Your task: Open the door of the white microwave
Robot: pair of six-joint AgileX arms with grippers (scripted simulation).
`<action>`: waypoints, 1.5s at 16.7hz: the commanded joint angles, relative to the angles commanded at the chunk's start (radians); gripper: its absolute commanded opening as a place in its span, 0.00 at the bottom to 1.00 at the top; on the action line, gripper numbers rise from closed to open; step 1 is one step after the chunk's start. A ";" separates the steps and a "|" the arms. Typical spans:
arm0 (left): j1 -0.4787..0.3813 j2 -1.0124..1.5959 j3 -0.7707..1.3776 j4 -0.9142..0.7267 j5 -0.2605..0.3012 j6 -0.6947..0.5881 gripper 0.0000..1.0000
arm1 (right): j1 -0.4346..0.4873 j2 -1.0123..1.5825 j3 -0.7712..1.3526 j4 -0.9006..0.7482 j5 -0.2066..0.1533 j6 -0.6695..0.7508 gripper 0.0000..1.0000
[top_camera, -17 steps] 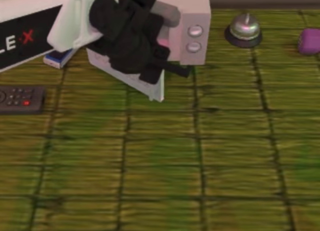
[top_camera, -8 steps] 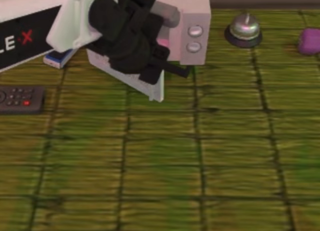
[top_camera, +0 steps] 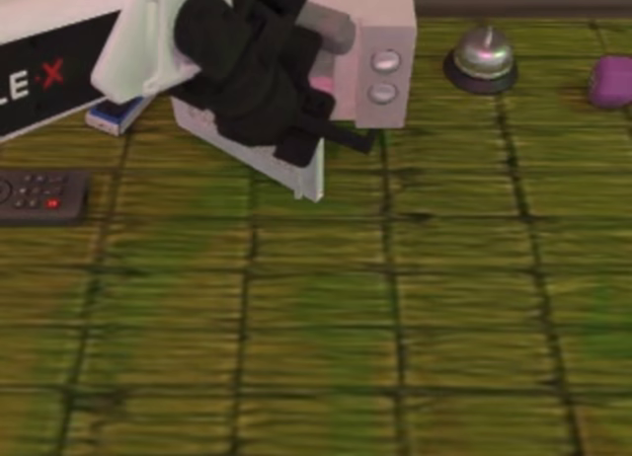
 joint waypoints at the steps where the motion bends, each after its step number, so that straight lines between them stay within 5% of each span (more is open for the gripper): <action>1: 0.000 0.000 0.000 0.000 0.000 0.000 0.00 | 0.000 0.000 0.000 0.000 0.000 0.000 1.00; 25: 0.037 -0.064 -0.078 0.015 0.069 0.118 0.00 | 0.000 0.000 0.000 0.000 0.000 0.000 1.00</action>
